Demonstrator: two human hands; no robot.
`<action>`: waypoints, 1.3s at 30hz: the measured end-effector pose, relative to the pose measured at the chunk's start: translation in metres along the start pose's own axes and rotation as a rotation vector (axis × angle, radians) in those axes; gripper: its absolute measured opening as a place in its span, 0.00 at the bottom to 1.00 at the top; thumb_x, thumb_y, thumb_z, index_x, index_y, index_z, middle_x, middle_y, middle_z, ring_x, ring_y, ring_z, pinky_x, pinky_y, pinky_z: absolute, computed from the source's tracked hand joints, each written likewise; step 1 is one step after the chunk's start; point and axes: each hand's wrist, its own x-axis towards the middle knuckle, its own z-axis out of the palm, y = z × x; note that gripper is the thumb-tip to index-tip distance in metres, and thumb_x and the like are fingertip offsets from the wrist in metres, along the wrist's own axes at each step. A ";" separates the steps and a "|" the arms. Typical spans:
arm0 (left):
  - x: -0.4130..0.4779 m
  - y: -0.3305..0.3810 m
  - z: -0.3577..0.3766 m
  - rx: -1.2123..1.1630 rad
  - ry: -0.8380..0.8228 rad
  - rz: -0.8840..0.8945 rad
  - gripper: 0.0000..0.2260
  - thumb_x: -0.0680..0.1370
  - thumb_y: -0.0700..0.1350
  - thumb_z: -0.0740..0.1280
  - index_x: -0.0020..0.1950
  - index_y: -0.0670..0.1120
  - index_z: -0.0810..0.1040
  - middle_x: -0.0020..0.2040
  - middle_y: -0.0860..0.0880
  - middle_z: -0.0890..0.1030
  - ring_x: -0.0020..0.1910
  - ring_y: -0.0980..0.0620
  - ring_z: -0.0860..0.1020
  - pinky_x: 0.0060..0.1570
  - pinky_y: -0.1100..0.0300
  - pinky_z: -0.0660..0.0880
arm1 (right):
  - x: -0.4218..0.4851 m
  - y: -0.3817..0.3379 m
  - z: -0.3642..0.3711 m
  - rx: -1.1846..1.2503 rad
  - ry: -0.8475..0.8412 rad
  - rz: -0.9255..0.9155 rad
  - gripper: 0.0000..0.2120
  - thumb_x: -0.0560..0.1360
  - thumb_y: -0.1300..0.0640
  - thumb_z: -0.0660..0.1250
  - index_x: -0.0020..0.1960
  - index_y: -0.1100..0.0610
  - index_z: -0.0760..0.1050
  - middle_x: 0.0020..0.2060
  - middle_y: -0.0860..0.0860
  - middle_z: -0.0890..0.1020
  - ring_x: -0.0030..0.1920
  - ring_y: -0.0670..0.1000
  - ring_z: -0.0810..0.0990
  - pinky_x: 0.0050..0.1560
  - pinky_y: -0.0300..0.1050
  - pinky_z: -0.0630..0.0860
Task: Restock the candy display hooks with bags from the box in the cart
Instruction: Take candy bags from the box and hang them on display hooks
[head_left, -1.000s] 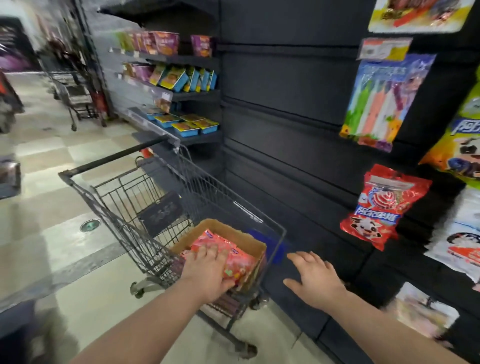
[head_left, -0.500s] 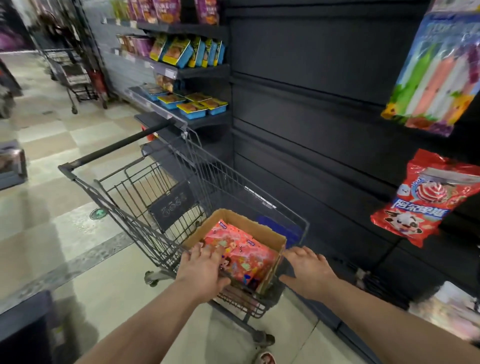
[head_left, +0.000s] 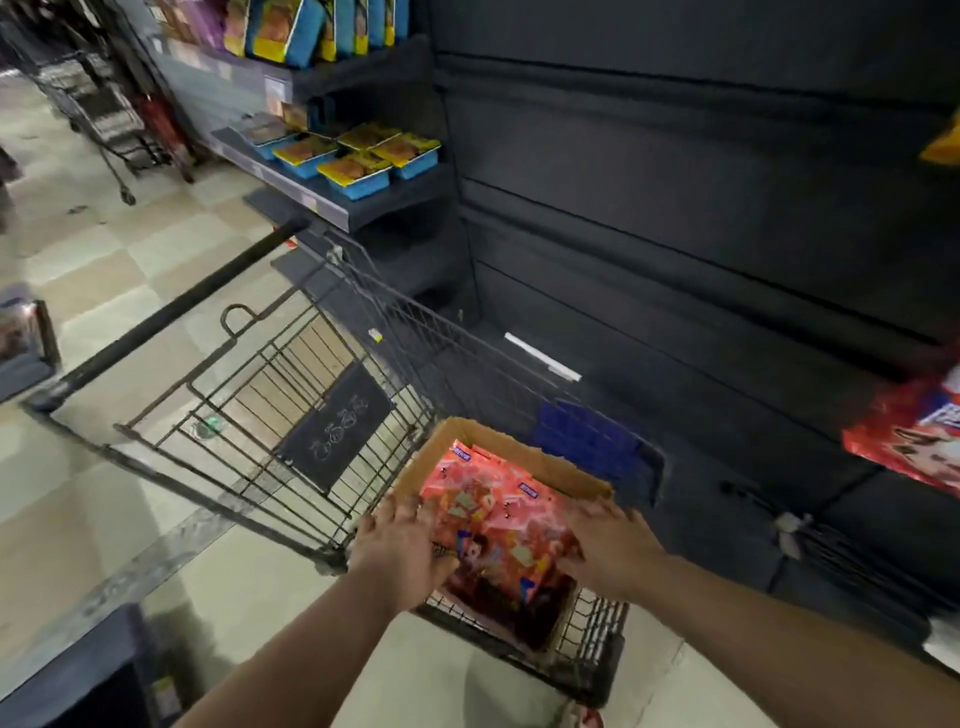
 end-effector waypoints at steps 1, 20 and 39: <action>0.008 0.001 0.000 -0.002 -0.008 0.001 0.38 0.78 0.62 0.58 0.80 0.47 0.44 0.80 0.42 0.50 0.78 0.40 0.48 0.75 0.42 0.49 | 0.007 0.004 -0.001 -0.001 -0.015 -0.004 0.31 0.78 0.43 0.59 0.77 0.47 0.52 0.76 0.52 0.59 0.75 0.56 0.56 0.73 0.58 0.54; 0.137 -0.014 0.026 0.057 -0.217 0.199 0.35 0.78 0.62 0.59 0.79 0.50 0.50 0.79 0.46 0.53 0.77 0.42 0.52 0.73 0.45 0.57 | 0.081 0.006 0.035 0.220 -0.129 0.240 0.31 0.77 0.42 0.60 0.76 0.48 0.55 0.73 0.54 0.64 0.72 0.56 0.63 0.69 0.53 0.64; 0.288 -0.073 0.125 -0.047 -0.373 0.193 0.38 0.75 0.60 0.66 0.78 0.46 0.54 0.76 0.42 0.58 0.75 0.39 0.59 0.71 0.44 0.63 | 0.195 -0.011 0.149 0.697 -0.285 0.679 0.30 0.79 0.50 0.62 0.77 0.52 0.55 0.73 0.57 0.64 0.69 0.59 0.70 0.65 0.50 0.71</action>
